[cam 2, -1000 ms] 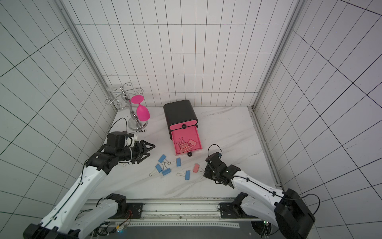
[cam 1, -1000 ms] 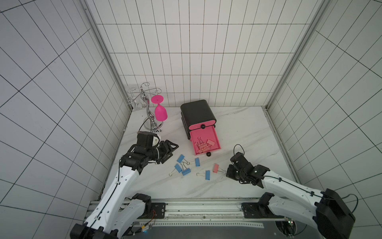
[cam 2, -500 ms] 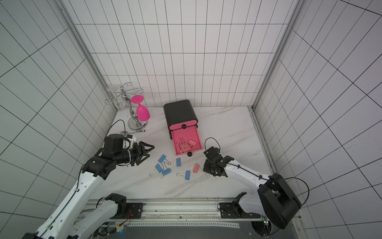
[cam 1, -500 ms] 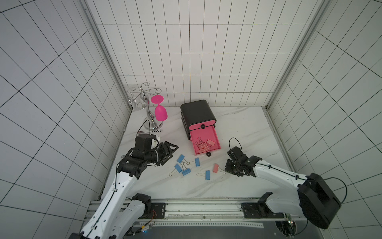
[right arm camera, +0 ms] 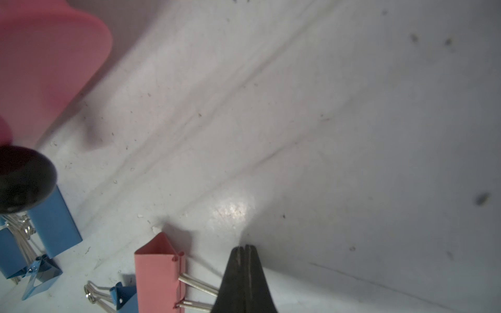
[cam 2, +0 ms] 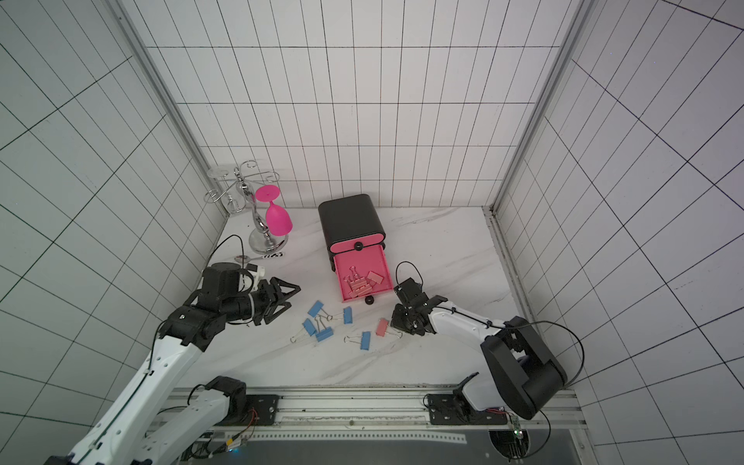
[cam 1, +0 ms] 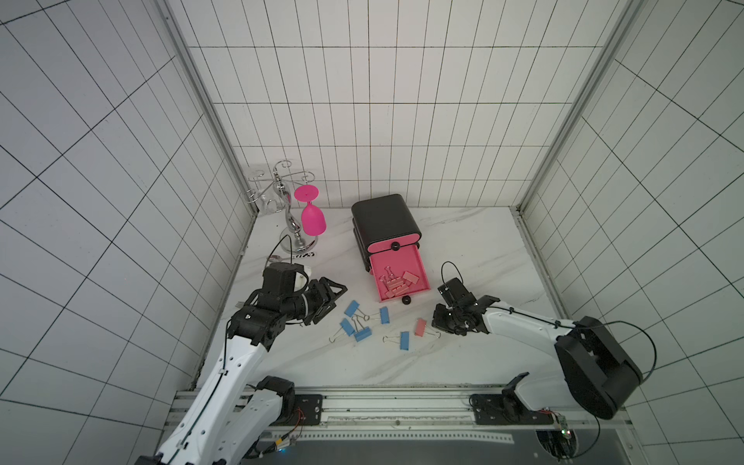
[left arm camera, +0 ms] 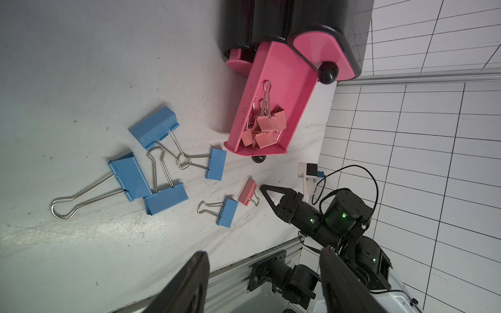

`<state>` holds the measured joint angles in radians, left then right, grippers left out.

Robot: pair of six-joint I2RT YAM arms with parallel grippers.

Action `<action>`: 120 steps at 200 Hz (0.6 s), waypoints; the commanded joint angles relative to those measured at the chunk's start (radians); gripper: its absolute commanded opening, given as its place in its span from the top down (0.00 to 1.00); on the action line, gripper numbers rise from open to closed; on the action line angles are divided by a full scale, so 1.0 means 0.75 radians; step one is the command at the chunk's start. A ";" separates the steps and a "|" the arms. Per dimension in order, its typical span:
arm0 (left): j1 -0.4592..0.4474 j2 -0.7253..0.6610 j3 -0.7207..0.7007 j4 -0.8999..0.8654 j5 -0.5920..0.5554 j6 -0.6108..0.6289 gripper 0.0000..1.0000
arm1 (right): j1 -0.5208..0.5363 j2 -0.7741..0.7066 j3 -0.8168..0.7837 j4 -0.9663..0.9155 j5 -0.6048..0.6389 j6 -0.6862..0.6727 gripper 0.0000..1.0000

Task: Put the binder clips in the drawer according to color
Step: Move the binder clip to the center of the board, then pick up the binder clip at the center of the board.

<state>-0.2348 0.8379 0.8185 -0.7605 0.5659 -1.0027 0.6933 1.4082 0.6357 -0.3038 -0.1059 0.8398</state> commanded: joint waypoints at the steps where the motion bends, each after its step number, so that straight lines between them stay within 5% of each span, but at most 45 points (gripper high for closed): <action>1: -0.004 0.003 -0.003 0.016 -0.013 0.018 0.32 | 0.000 0.005 -0.024 0.013 -0.028 -0.001 1.00; 120: -0.008 -0.013 -0.019 0.039 -0.026 -0.009 0.32 | 0.243 -0.298 -0.234 -0.090 0.014 0.136 1.00</action>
<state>-0.2348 0.8391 0.8158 -0.7593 0.5644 -1.0061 0.8383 1.2068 0.4774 -0.3187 -0.1120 0.9131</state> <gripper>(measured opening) 0.682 0.045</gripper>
